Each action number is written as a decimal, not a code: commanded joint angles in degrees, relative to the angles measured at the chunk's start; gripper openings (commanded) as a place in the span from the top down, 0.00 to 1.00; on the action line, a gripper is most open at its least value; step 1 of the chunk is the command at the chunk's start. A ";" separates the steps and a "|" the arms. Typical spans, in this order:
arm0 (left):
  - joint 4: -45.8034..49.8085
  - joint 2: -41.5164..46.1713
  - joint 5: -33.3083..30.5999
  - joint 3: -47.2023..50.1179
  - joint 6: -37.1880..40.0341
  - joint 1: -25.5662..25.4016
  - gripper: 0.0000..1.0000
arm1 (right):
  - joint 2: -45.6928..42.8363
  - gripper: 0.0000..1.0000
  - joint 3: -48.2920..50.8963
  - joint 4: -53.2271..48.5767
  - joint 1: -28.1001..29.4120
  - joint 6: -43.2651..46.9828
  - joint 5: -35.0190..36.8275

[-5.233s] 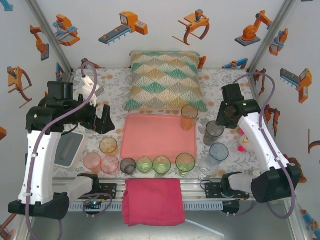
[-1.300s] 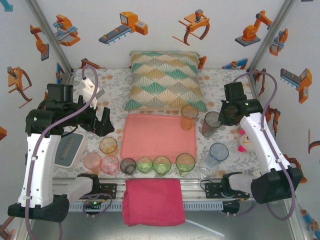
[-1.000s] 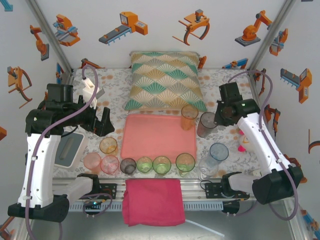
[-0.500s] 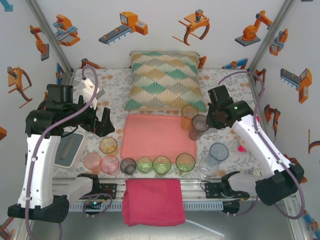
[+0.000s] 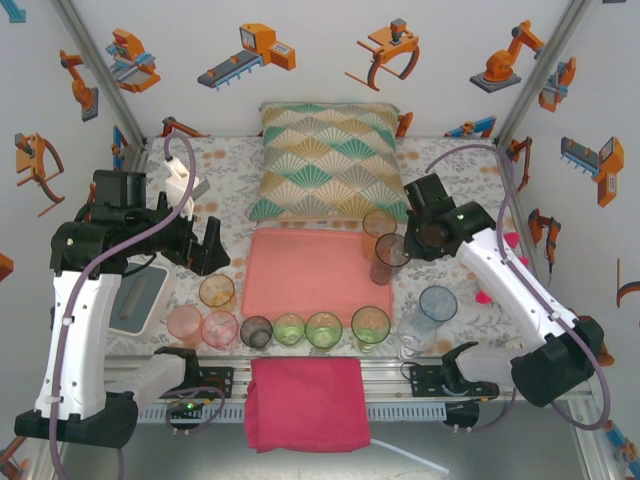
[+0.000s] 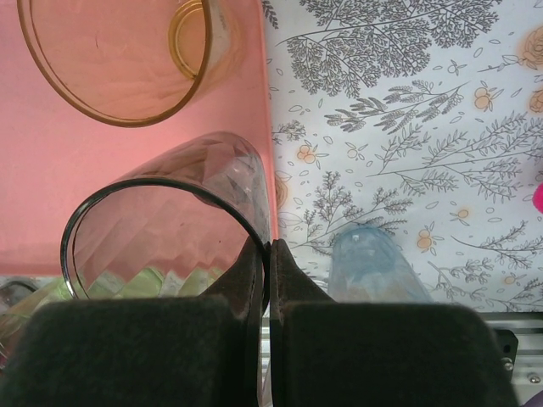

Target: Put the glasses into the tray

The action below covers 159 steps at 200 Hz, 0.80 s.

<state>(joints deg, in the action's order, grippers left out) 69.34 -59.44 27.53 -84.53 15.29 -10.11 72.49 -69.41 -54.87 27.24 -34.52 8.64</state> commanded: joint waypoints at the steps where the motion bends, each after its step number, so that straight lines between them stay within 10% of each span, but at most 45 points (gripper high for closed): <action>1: -0.52 1.32 1.48 1.06 0.43 -0.26 0.03 | 1.09 1.00 0.41 2.06 0.69 -1.23 1.37; 159: -0.59 2.48 1.65 2.70 -0.15 -0.26 0.03 | 4.57 1.00 2.73 4.07 5.19 -2.90 5.85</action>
<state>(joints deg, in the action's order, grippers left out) 68.82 -57.93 28.16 -82.63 15.27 -10.11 76.42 -67.11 -51.92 31.81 -35.88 12.16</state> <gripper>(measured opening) 0.972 0.009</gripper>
